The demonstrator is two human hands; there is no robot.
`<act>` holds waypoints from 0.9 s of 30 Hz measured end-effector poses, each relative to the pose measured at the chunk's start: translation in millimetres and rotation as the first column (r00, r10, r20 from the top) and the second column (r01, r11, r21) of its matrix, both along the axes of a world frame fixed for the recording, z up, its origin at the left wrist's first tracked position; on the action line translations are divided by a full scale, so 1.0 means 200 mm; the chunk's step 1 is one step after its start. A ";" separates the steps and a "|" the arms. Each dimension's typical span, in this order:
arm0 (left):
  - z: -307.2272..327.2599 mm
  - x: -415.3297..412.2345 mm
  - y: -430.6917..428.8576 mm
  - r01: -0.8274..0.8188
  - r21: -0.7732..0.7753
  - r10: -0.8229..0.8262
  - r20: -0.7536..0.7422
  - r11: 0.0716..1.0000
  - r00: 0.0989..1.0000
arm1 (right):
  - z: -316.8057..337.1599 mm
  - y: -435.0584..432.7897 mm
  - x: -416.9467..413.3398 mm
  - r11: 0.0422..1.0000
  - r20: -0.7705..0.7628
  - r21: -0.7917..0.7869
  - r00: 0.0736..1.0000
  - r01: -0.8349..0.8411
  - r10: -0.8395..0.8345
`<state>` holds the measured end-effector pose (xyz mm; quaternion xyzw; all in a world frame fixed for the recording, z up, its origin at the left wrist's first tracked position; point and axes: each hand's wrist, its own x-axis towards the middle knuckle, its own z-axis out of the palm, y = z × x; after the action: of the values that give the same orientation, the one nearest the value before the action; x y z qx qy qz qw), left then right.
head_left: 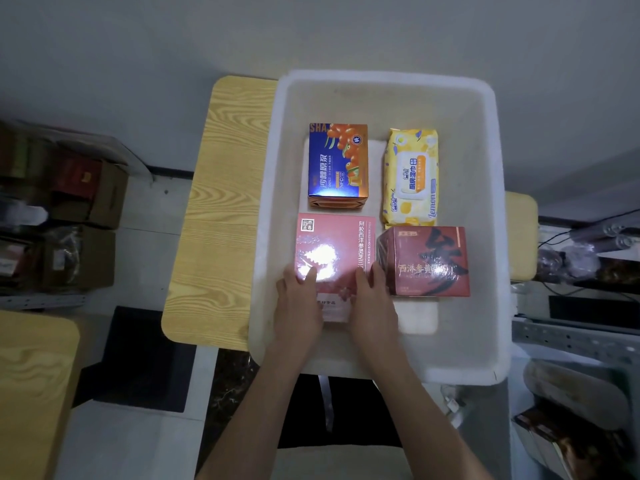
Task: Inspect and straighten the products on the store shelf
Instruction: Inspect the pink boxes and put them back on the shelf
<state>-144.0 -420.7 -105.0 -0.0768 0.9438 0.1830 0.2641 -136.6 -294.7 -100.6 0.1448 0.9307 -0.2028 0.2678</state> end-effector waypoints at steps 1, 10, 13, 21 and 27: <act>0.00 0.00 0.00 0.002 -0.001 -0.002 -0.002 1.000 1.000 | 0.00 0.00 0.00 1.000 -0.002 -0.002 1.000 0.001 -0.001; -0.01 0.01 -0.01 0.005 0.035 -0.004 -0.022 0.999 1.000 | -0.03 -0.02 0.02 0.996 -0.068 -0.086 0.997 0.036 -0.041; 0.03 0.01 -0.02 0.036 0.092 -0.029 -0.080 0.995 0.996 | 0.02 -0.01 0.02 0.994 -0.161 -0.106 0.986 0.015 -0.032; 0.48 -0.11 -0.05 -0.069 0.467 0.188 -0.213 0.882 0.959 | 0.44 0.13 -0.10 0.845 -0.320 -0.505 0.870 0.179 -0.375; 0.83 -0.09 -0.08 -0.078 0.664 0.388 -0.333 0.744 0.859 | 0.72 0.27 -0.01 0.750 -0.460 -0.648 0.719 0.129 -0.521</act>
<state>-161.2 -437.2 60.8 -0.0606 0.8439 0.5326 0.0220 -139.4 -240.4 43.0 0.1528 0.8156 -0.5546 -0.0621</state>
